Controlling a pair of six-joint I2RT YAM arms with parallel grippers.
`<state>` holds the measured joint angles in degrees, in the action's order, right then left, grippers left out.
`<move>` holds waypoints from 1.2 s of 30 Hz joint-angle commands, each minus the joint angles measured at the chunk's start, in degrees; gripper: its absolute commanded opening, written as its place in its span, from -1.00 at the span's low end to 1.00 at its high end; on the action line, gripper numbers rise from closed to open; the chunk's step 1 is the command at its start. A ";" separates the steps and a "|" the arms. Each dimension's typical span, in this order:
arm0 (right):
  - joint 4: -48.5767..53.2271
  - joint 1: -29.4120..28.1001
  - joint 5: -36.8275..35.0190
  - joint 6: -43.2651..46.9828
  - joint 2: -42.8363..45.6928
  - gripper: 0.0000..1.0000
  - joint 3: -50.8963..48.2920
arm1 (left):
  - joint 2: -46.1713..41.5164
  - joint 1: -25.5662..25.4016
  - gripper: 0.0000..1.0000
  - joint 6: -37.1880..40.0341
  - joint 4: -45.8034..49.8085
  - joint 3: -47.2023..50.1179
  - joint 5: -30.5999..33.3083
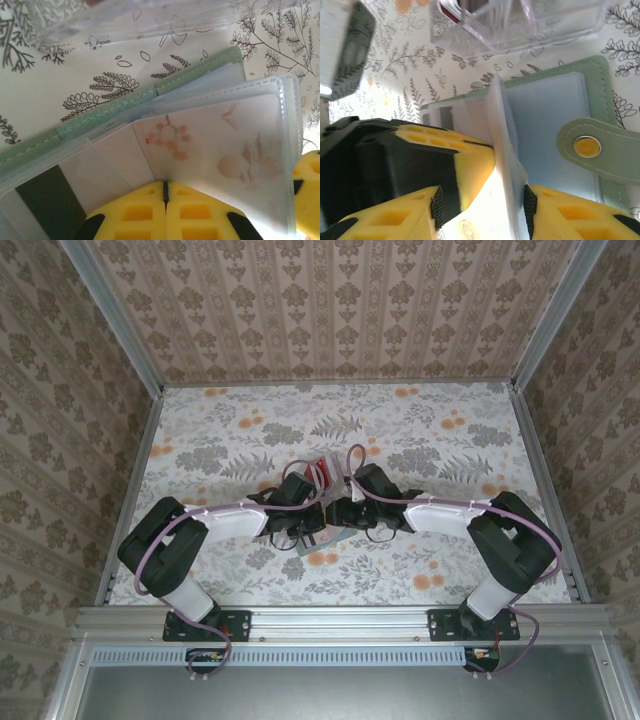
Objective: Put the credit cards into the card holder
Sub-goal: Flip over the card slot on the card holder.
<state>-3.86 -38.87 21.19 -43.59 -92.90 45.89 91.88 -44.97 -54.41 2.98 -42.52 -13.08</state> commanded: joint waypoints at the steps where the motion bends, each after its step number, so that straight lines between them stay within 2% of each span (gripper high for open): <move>1: 2.76 -0.30 0.70 1.36 1.25 -0.03 2.05 | -0.14 -0.20 -1.00 0.97 4.22 -0.32 2.14; 19: 3.38 -1.78 3.09 1.94 -3.08 -0.02 5.62 | -0.69 -0.12 -1.00 1.15 4.66 -0.85 2.35; 36: -6.43 -2.82 11.01 -3.18 -4.01 -0.01 5.35 | -8.20 0.26 -1.00 1.77 3.74 1.44 4.65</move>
<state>-5.15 -40.10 27.29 -45.01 -96.66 49.82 86.50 -44.58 -54.02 7.97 -41.74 -9.37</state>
